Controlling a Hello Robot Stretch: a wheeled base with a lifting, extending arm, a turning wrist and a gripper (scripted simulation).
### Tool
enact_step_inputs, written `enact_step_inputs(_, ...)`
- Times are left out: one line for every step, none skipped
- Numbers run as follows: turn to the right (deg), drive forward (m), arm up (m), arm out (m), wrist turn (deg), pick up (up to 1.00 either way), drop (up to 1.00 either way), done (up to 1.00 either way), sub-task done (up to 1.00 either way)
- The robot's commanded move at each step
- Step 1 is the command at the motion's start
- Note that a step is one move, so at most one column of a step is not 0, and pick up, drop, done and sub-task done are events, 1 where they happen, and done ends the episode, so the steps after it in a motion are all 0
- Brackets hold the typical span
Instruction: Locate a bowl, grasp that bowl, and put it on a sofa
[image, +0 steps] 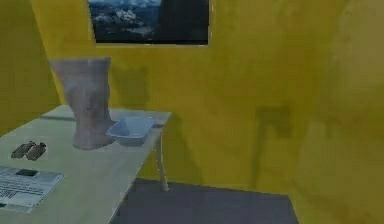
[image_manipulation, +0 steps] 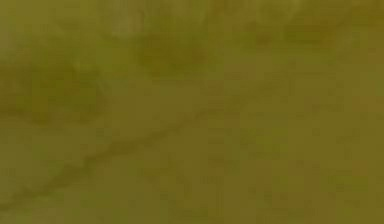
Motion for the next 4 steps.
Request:
enact_step_inputs(-36.0,0.00,0.00,0.00,0.0,0.00,0.00,0.00,0.00)
enact_step_inputs(0.0,0.05,0.00,0.00,0.0,0.00,0.00,0.00,0.00)
enact_step_inputs(-45.0,0.00,0.00,0.00,0.0,0.00,0.00,0.00,0.00)
enact_step_inputs(-24.0,0.00,0.00,0.00,0.0,0.00,0.00,0.00,0.00)
